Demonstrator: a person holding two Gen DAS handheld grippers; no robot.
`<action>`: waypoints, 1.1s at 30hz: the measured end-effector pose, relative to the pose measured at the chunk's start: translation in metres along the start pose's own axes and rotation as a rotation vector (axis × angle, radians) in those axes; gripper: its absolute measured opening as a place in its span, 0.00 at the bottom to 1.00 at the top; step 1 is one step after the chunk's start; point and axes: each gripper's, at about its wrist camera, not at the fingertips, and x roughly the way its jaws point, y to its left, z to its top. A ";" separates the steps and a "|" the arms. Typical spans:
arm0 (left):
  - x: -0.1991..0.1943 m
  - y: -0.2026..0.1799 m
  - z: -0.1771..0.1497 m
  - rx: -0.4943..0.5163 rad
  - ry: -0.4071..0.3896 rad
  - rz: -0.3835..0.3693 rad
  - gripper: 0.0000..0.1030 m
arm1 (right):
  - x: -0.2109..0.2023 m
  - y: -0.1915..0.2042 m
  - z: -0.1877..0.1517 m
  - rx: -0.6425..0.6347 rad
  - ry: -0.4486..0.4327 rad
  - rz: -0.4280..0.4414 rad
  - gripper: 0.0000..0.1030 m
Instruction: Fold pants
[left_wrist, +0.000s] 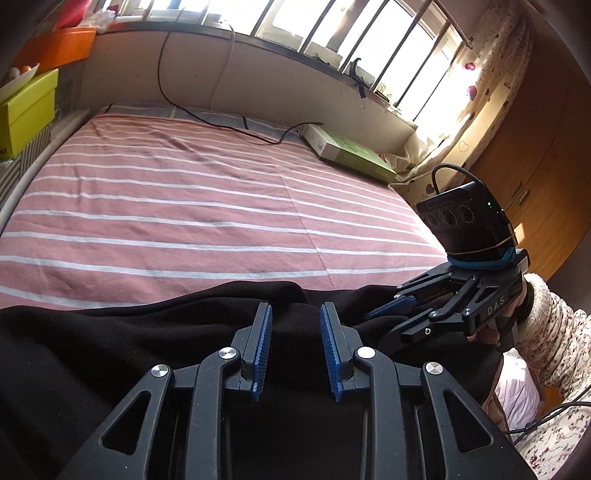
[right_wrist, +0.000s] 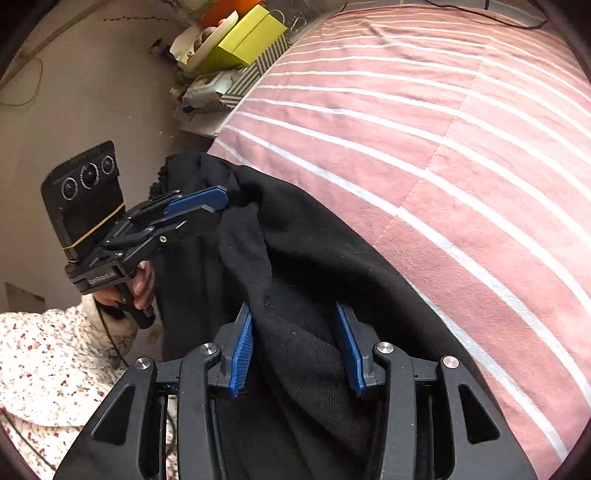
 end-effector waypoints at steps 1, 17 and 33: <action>-0.003 0.002 -0.001 -0.005 -0.005 0.012 0.58 | 0.005 0.000 0.004 0.005 0.016 0.036 0.45; -0.030 0.057 -0.008 -0.160 -0.080 0.078 0.58 | 0.041 0.020 0.062 0.066 -0.112 0.255 0.50; -0.019 0.064 -0.010 -0.158 -0.056 0.088 0.58 | 0.009 -0.019 0.094 0.154 -0.191 0.030 0.50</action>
